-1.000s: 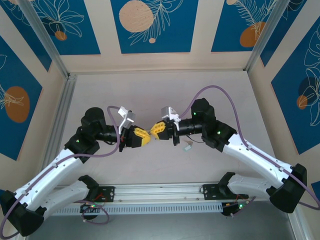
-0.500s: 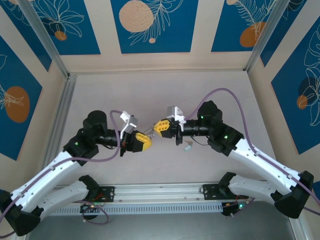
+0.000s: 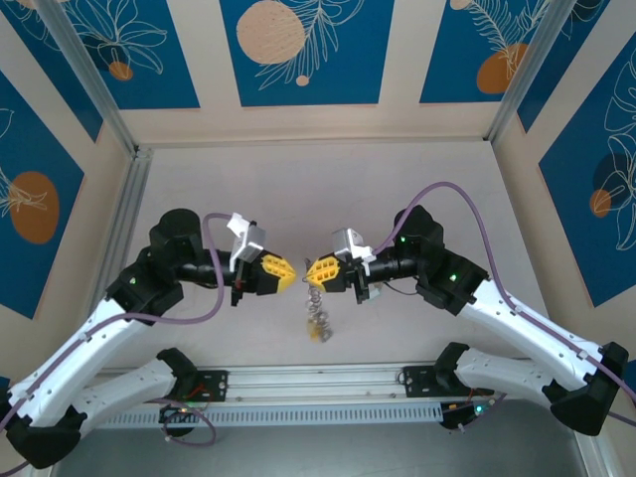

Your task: Put the keys on the keyring

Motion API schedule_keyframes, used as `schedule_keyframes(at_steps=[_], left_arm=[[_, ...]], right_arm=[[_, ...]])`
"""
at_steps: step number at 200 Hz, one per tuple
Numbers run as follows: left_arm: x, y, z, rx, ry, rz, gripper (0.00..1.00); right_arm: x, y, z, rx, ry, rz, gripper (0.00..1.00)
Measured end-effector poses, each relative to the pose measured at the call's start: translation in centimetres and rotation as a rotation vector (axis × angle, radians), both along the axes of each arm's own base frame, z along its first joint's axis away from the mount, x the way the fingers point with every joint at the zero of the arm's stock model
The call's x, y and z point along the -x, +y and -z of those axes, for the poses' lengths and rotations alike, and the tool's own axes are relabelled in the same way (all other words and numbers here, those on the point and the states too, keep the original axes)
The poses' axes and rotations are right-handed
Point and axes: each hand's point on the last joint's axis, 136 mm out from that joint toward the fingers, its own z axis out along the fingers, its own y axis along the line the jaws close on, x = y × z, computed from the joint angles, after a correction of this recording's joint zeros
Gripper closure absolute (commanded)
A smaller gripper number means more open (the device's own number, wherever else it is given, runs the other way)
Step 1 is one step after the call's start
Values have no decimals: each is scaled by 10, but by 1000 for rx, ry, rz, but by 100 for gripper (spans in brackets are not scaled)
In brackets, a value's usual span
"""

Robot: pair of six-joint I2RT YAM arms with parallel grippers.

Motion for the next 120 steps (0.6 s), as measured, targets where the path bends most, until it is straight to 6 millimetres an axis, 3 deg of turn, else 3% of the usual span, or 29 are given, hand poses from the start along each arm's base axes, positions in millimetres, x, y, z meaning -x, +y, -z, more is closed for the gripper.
schedule_keyframes(at_steps=[120], left_arm=[[10,-10,10,-22,-20,57,89]], right_arm=[[-4,5,-1,-12,36,-14,100]])
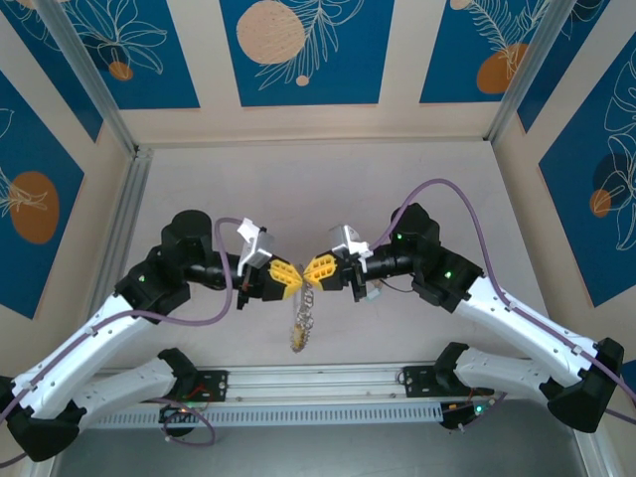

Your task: Put the keys on the keyring

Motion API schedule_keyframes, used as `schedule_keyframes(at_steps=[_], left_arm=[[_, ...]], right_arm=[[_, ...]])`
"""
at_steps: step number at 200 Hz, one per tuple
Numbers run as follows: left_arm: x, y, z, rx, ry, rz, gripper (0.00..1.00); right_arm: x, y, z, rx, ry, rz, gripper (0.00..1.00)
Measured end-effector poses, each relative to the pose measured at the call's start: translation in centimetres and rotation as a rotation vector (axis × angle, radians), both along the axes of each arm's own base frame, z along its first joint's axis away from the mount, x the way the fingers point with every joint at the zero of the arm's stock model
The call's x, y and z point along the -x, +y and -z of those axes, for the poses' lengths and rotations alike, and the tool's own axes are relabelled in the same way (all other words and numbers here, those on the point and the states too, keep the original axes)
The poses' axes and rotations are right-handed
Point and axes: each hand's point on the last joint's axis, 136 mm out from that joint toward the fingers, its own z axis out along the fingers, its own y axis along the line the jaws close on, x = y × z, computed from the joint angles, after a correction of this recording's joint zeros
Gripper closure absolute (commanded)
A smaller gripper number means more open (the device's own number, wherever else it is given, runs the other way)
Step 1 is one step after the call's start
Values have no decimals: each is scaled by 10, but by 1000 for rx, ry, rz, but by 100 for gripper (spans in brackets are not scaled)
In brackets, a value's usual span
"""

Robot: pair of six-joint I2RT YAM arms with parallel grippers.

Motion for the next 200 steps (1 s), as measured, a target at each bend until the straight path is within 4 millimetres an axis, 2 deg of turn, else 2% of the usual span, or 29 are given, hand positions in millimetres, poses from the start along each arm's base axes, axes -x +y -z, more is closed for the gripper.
schedule_keyframes(at_steps=[33,124,183,200], left_arm=[[2,-5,12,-40,-5,10,89],[0,-6,14,-51,-60,-16,94],[-7,2,11,-56,-117,-97,88],[-8,3,11,-57,-126,-108,81]], right_arm=[[1,0,-3,-13,12,-15,100],[2,0,-4,-15,35,-30,100],[2,0,-5,-20,30,-30,100],[2,0,-5,-21,30,-31,100]])
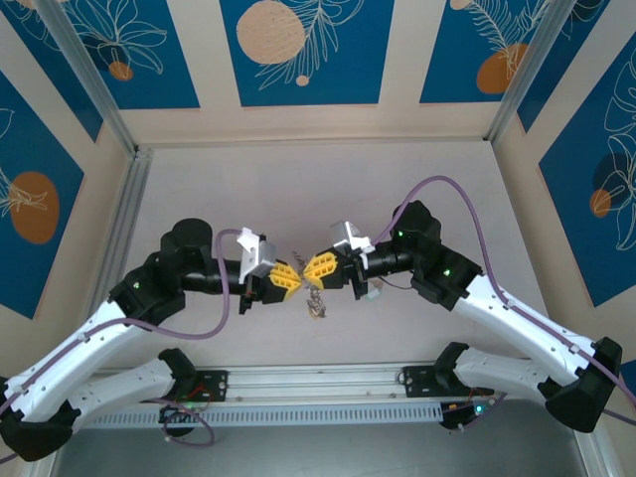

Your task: Put the keys on the keyring

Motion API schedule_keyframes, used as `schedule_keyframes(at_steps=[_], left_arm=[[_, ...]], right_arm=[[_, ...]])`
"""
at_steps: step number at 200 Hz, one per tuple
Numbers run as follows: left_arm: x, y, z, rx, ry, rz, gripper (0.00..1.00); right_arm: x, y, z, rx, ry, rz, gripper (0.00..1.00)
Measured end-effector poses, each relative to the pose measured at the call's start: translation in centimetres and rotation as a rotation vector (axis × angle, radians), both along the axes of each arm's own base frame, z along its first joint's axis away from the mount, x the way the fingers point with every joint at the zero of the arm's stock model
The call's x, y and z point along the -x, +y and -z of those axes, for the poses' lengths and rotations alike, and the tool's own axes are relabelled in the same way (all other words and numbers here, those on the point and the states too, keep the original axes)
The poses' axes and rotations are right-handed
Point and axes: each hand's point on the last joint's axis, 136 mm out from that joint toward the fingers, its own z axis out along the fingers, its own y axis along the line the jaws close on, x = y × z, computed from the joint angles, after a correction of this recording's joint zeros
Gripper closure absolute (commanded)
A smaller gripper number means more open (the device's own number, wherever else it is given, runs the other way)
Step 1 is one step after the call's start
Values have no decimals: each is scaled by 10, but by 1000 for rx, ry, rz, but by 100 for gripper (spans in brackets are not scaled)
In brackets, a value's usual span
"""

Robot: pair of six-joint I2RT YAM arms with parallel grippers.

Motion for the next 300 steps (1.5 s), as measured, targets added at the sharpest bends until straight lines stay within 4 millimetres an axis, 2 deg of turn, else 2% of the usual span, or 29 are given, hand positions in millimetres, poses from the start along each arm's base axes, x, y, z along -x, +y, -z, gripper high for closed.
schedule_keyframes(at_steps=[64,155,213,257,300], left_arm=[[0,0,1,-2,-9,0,72],[-8,4,0,-8,-46,-55,71],[-13,-2,2,-12,-42,-54,71],[-17,-6,2,-6,-47,-55,78],[-14,-7,-1,6,-47,-32,98]], right_arm=[[-2,0,0,2,3,11,100],[-2,0,0,2,2,11,100],[-2,0,0,0,7,11,100],[-1,0,-2,-5,10,7,100],[-3,0,-3,-11,7,12,100]])
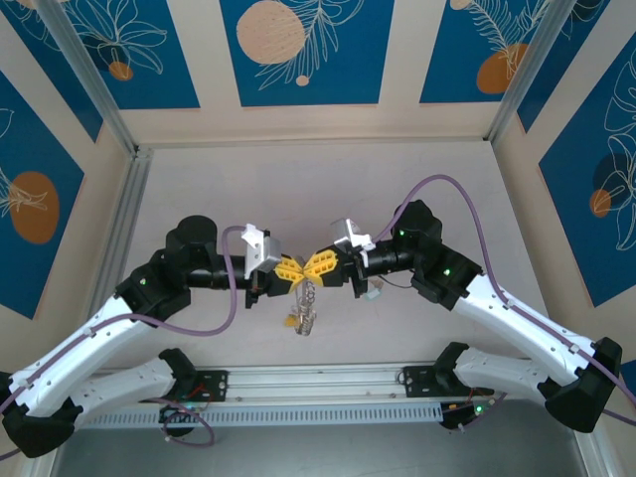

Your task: Put the keys on the keyring

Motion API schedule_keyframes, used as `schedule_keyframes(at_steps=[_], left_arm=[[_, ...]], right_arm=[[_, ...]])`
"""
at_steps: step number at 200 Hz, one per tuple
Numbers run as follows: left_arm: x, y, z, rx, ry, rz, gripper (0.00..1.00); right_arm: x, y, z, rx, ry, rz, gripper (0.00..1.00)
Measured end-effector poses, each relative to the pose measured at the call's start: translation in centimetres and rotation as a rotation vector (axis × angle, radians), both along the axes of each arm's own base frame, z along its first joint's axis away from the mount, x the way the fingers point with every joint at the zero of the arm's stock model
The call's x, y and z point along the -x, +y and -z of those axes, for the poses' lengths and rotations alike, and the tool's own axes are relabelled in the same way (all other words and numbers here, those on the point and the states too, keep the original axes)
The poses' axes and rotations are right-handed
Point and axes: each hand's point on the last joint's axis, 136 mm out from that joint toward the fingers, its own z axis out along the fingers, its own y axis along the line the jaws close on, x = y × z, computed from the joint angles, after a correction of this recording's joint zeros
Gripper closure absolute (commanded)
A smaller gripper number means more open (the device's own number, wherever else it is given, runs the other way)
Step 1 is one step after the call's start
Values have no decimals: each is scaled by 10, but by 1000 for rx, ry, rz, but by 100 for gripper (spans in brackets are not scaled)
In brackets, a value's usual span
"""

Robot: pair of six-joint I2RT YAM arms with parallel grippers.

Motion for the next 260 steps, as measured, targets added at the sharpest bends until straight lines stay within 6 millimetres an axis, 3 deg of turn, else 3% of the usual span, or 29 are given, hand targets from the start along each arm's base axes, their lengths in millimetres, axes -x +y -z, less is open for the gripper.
schedule_keyframes(at_steps=[48,79,106,159,203,260], left_arm=[[1,0,1,3,6,5,100],[2,0,2,14,1,13,100],[4,0,12,-1,17,20,100],[7,1,11,9,16,30,100],[9,1,7,41,19,45,100],[15,2,-2,101,51,90,100]], right_arm=[[-1,0,0,0,6,5,100],[-2,0,0,2,29,12,69],[-4,-4,-2,-17,28,39,57],[-16,-24,-3,-46,54,151,55],[-21,-38,16,-22,122,222,63],[-24,-44,42,16,215,260,63]])
